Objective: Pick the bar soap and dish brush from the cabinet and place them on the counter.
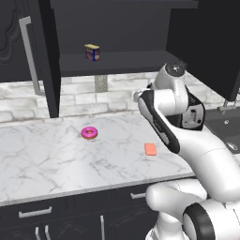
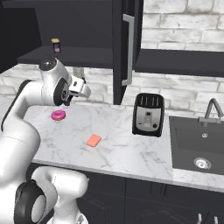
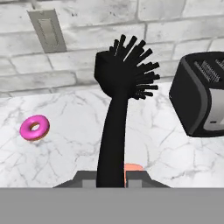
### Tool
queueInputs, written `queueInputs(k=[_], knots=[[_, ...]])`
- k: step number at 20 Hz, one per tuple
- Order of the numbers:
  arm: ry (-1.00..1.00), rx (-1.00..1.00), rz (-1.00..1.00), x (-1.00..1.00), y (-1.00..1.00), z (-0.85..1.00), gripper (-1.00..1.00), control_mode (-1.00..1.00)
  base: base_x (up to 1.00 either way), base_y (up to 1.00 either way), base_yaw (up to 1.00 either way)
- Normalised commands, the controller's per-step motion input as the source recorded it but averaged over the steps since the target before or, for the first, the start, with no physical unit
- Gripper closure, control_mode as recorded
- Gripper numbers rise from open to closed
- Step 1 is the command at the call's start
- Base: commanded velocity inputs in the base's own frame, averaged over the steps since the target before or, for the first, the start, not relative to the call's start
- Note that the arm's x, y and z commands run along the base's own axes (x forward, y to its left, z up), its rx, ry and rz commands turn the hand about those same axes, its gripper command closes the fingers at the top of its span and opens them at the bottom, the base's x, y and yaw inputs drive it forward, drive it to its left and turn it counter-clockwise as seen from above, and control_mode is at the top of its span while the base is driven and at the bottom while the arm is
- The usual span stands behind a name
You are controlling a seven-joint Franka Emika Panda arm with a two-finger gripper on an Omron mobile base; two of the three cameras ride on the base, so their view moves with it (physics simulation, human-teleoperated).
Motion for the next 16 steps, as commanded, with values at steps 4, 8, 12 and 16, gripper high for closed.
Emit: queueInputs(k=[4, 8, 12, 16], knots=[[0.13, 0.03, 0.0, -0.01, 0.37, -0.53, 1.0, -1.0, 0.0, 0.0, 0.0], [0.12, 0.05, 0.01, 0.0, 0.32, -0.56, 1.0, -1.0, 0.0, 0.0, 0.0], [0.15, 0.06, 0.02, 0.03, 0.21, -0.6, 1.0, -1.0, 0.0, 0.0, 0.0], [0.16, 0.04, 0.03, 0.0, 0.08, -0.57, 1.0, -1.0, 0.0, 0.0, 0.0]])
